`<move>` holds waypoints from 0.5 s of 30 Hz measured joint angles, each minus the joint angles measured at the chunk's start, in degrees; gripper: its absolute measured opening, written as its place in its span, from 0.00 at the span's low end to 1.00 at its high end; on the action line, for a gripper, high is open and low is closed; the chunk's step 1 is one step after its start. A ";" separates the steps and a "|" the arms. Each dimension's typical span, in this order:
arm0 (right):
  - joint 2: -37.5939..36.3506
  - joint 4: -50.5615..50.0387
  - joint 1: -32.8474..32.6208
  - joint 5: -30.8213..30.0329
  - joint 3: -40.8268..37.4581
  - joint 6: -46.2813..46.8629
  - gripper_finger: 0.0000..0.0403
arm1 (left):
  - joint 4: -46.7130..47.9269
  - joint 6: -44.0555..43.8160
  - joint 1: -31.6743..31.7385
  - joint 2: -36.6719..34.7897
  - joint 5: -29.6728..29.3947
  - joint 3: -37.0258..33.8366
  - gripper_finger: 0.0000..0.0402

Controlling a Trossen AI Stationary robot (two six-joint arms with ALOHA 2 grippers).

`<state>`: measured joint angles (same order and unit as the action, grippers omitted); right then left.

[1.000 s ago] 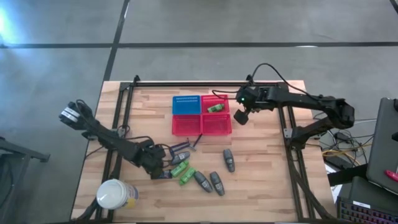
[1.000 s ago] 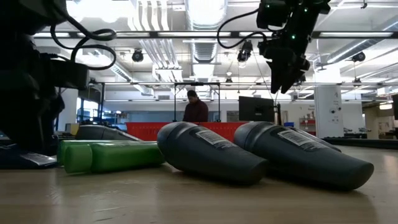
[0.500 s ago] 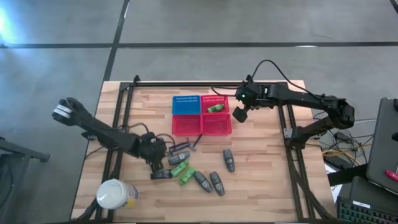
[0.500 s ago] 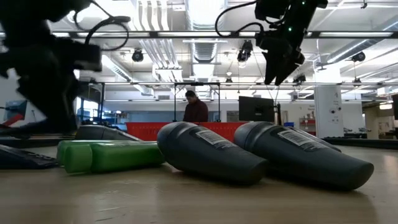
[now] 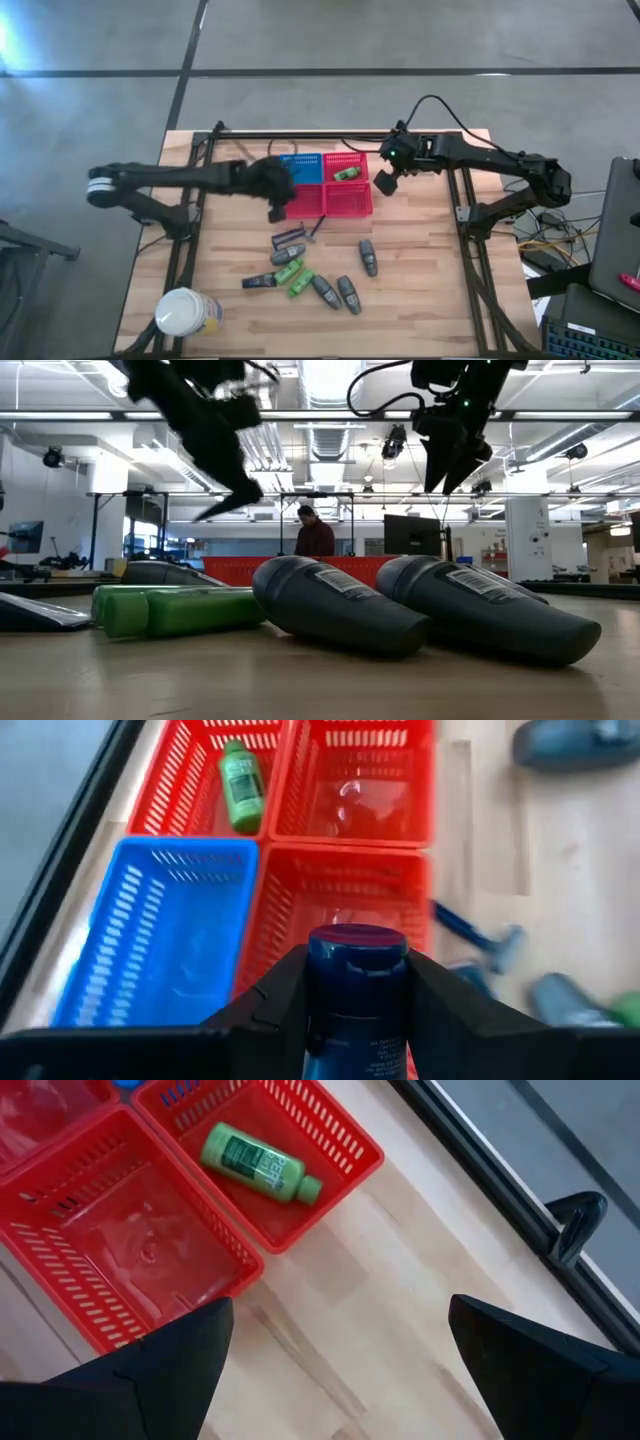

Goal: Pick & Place Travel size toiletries
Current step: Put the shave cream into the bottom left red bin

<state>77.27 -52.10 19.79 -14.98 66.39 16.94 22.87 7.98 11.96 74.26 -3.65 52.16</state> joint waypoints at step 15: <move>-2.74 -1.60 0.00 -0.04 -0.04 4.39 0.91 | 0.00 10.50 3.96 23.34 4.74 14.30 0.39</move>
<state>74.54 -53.70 19.79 -15.02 66.35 21.33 22.86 18.48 15.92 97.60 1.09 66.46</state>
